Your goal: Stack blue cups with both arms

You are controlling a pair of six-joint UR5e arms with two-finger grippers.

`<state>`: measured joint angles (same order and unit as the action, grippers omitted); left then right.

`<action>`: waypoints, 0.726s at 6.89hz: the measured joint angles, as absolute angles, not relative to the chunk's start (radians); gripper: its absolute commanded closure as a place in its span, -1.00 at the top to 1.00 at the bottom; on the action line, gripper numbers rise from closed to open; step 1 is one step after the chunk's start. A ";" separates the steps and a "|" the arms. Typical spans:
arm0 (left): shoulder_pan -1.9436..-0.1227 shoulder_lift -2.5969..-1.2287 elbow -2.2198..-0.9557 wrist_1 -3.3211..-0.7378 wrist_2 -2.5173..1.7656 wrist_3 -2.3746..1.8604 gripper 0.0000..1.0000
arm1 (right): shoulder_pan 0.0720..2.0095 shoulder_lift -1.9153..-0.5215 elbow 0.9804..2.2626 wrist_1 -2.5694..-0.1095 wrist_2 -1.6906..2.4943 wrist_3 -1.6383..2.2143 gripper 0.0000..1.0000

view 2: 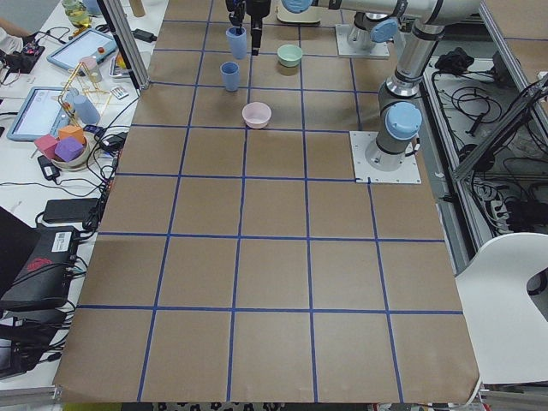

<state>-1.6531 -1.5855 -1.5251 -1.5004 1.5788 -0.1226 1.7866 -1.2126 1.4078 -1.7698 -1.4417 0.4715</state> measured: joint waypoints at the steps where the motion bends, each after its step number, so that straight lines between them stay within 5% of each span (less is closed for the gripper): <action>1: -1.651 -1.586 -1.525 -1.499 1.579 -0.122 1.00 | 1.798 -1.206 1.407 -1.774 -1.437 0.484 -1.00; 5: -1.650 -1.581 -1.535 -1.500 1.581 -0.121 1.00 | 1.811 -1.163 1.389 -1.792 -1.394 0.498 -1.00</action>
